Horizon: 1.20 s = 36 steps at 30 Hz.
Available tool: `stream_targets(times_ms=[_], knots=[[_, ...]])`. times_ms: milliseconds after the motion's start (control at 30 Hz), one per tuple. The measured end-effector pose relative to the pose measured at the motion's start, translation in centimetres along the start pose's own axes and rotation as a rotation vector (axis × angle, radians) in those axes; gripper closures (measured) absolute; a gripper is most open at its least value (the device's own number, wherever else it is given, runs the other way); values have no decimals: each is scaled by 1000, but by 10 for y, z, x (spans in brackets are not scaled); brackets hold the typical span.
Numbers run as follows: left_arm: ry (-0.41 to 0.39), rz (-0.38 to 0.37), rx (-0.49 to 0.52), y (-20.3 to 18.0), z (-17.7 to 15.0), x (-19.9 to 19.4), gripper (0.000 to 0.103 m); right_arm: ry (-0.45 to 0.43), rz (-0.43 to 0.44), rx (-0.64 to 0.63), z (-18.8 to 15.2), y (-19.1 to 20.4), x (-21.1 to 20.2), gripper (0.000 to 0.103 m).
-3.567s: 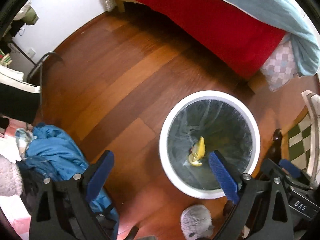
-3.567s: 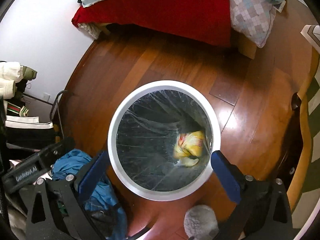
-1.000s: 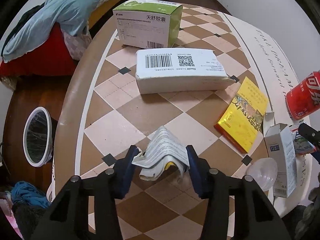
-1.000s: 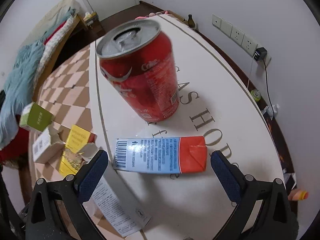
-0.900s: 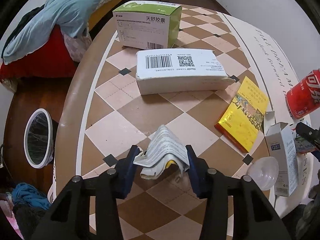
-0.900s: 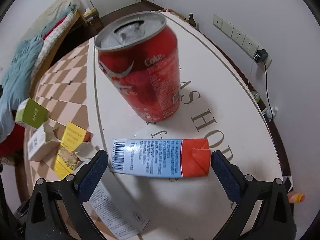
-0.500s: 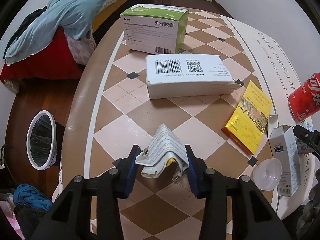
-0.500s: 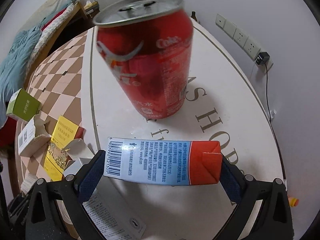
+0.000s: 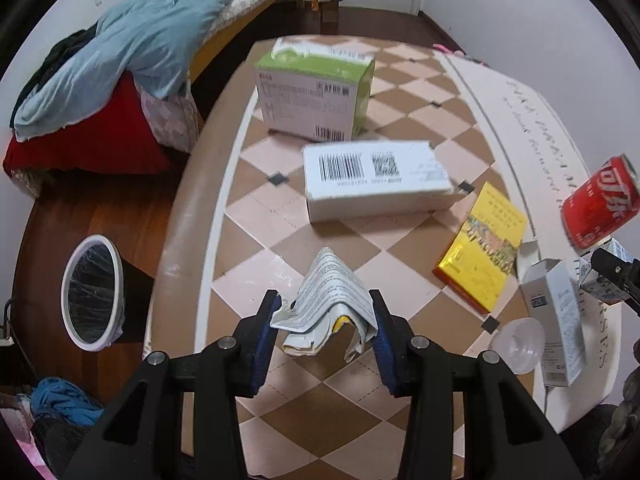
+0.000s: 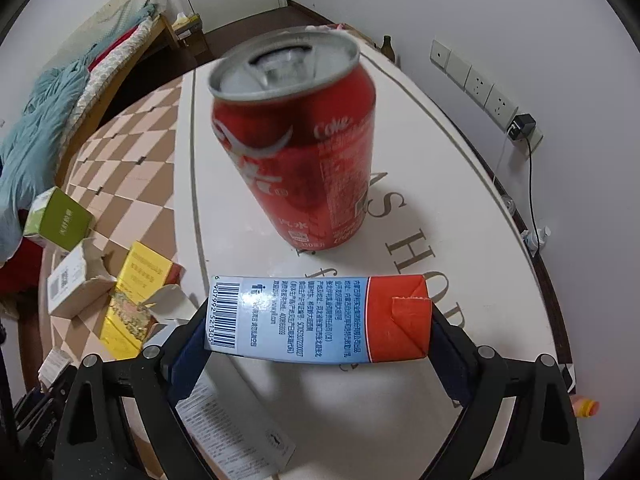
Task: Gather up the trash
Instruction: 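Grasp the blue-and-orange juice carton with the right tool while the left tool grasps the paper wrapper, then carry carton and wrapper over the trash bin and open both tools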
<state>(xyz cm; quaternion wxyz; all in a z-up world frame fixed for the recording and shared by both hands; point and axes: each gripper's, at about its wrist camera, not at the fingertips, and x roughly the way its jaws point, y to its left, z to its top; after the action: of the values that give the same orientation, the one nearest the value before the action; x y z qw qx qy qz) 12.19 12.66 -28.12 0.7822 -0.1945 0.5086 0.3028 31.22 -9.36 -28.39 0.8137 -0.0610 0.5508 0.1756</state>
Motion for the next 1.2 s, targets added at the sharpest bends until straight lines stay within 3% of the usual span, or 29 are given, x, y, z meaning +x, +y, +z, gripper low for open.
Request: stream_targets(times_ms=[300, 567, 867, 1200], knots=[[-129, -30, 5, 16, 20, -61, 64, -60, 63, -58, 0, 17, -50, 7], [-269, -55, -46, 67, 47, -130, 64, -130, 191, -118, 3, 72, -114, 7], [-343, 21, -158, 167, 48, -162, 64, -182, 337, -249, 4, 187, -164, 7], [-281, 130, -304, 289, 18, -133, 64, -85, 436, -413, -42, 340, -139, 7]])
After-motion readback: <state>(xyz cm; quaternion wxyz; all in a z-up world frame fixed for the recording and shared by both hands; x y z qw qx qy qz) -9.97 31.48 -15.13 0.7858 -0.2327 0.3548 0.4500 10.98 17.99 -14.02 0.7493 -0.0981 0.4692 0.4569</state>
